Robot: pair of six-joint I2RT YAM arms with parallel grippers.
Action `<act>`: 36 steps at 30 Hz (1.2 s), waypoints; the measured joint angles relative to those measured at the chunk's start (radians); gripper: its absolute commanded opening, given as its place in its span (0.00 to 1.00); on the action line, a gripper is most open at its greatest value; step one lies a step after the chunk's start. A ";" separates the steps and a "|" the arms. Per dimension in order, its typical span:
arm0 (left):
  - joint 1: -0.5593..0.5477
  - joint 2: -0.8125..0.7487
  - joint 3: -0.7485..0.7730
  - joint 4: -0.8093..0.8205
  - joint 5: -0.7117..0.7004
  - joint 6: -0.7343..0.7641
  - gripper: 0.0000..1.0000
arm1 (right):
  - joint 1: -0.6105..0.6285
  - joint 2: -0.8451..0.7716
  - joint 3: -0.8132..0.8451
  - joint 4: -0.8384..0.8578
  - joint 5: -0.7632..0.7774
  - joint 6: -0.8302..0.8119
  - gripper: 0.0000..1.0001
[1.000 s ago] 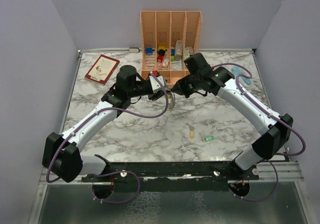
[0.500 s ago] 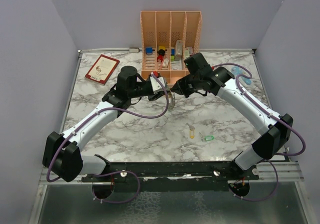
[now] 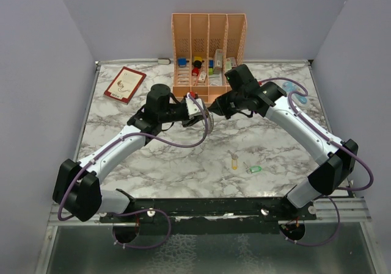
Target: Put the keys on the keyring
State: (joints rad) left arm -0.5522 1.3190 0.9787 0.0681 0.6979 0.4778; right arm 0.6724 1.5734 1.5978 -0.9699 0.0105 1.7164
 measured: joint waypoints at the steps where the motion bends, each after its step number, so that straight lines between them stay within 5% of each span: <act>1: 0.000 0.002 0.000 0.001 0.000 0.002 0.38 | 0.000 0.000 0.000 0.001 0.000 0.000 0.01; 16: -0.005 0.021 -0.010 0.032 -0.019 0.014 0.28 | 0.000 -0.001 -0.008 0.013 -0.008 0.006 0.01; 25: -0.006 0.021 -0.010 0.037 -0.026 0.018 0.00 | 0.000 -0.001 -0.024 0.028 -0.023 0.008 0.01; 33: -0.006 0.021 -0.010 0.034 -0.026 0.027 0.00 | 0.000 -0.001 -0.024 0.030 -0.023 0.010 0.01; 36: -0.006 0.021 -0.009 0.023 -0.026 0.044 0.00 | 0.000 -0.010 -0.050 0.058 -0.023 -0.003 0.10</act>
State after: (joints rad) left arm -0.5587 1.3396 0.9695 0.0910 0.6720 0.5217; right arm 0.6720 1.5635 1.5482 -0.9123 -0.0128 1.7138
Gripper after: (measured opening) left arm 0.019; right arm 0.019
